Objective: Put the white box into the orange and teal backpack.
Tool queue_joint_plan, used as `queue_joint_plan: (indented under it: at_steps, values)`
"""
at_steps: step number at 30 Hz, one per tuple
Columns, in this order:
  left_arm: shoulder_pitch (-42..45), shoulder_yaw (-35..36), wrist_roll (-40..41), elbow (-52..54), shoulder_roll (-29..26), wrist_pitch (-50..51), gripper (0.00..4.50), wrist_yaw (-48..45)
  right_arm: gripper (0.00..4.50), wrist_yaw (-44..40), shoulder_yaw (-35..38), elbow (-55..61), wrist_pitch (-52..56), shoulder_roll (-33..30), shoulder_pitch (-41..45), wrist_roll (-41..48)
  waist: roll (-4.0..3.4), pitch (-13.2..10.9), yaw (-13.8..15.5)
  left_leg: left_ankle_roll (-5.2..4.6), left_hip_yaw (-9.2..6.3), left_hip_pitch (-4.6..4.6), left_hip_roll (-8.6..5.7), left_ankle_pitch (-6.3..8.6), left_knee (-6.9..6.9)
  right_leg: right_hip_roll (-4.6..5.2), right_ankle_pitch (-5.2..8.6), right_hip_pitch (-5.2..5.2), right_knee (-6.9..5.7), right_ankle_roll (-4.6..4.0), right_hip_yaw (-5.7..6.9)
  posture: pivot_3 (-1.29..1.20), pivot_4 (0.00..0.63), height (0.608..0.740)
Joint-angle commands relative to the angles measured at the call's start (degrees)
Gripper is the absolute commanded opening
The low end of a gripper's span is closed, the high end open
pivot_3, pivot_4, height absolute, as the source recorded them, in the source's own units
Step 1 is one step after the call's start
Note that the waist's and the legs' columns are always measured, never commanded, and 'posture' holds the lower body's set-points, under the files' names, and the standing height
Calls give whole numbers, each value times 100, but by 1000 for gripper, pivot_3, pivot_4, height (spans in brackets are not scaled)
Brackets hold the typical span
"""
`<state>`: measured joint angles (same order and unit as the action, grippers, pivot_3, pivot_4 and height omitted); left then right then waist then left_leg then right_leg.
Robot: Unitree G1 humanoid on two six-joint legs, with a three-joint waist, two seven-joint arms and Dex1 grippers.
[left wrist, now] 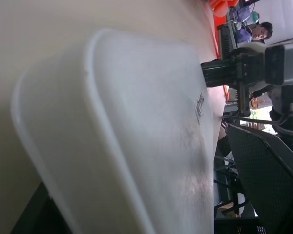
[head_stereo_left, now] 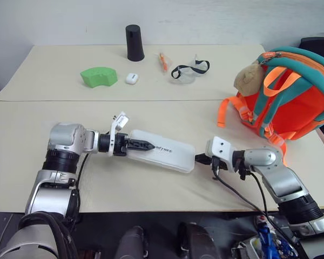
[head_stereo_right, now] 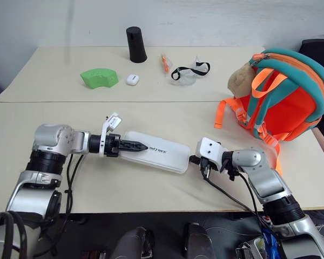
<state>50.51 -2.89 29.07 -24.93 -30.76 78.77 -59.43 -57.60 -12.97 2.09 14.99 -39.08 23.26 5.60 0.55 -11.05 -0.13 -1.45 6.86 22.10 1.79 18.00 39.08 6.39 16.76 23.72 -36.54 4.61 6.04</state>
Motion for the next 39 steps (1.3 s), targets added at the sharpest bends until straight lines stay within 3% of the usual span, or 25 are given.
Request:
queue_joint_plan:
  at_steps: [1, 2, 5, 12, 19, 23, 29, 33, 34, 39]
  values:
    - [203, -140, 162, -60, 77, -17, 3969, -166, 0, 33, -78, 99, -40, 78, -168, -61, 2, 1, -3, 0, 0, -1, -1, 0, 1, -1, 0, 0, 0, 0, 0, 0, 150, 740]
    - [237, -149, 174, -104, 76, -26, 3969, -210, 0, 46, -77, 122, -43, 77, -202, -62, 3, 1, -4, 0, 0, -2, -1, 0, 2, -1, 0, -1, 2, 0, -1, 0, 150, 740]
    - [280, -218, 225, -125, 19, -49, 3417, -402, 0, 81, -73, 193, -40, 78, -286, -67, 3, 1, -4, 1, -2, -1, 1, 1, 1, 0, 0, -1, 1, 0, -1, 0, 150, 740]
    - [114, -501, 365, 232, -253, -99, 1366, -845, 0, 134, 55, 455, -21, 53, -493, 16, 3, 1, -6, 2, -3, -1, 2, 1, 1, 1, 0, -1, 2, -1, -1, 0, 150, 740]
    - [-304, 139, 925, 1082, -626, -69, 1334, -973, 0, 439, 1010, 1475, 840, 27, -1040, 890, 4, 0, -11, 4, -6, 12, 8, 2, 0, 11, 1, 8, 4, -2, -3, 0, 150, 740]
    - [-1048, 801, 1608, 2403, -1232, -219, 1334, -1357, 863, 717, 2641, 2362, 2045, -81, -1755, 2185, 6, -3, -4, 4, -11, 18, 8, 2, 1, 15, 1, 11, 5, -2, -1, 0, 150, 740]
    - [-1851, 2136, 2441, 3754, -1383, -168, 1334, -758, 2912, 1662, 4716, 2620, 3297, -40, -2040, 3427, 6, -3, 13, 4, -25, 10, 9, 5, -4, 21, 0, -6, 45, -2, 3, 0, 150, 740]
    - [-1796, 2816, 3092, 4196, -1227, 73, 1334, -46, 4305, 2444, 4956, 2046, 3429, 2, -1518, 3373, 6, -2, 5, 4, -31, 6, 7, 8, -6, 24, -2, -9, 43, -3, 1, 0, 150, 740]
    - [-1775, 2922, 3250, 4257, -1202, 112, 1334, 100, 4471, 2578, 4906, 1873, 3364, 10, -1373, 3292, 6, -3, 3, 6, -31, 4, 7, 9, -7, 23, -2, -10, 42, -3, 1, 0, 150, 740]
    - [-1794, 3006, 3693, 4494, -1184, 19, 1334, 655, 4471, 2953, 4529, 956, 3160, 104, -479, 3144, 5, -3, -17, 7, -19, 6, 5, 7, -14, 17, -1, -3, 44, -3, -2, 0, 150, 740]
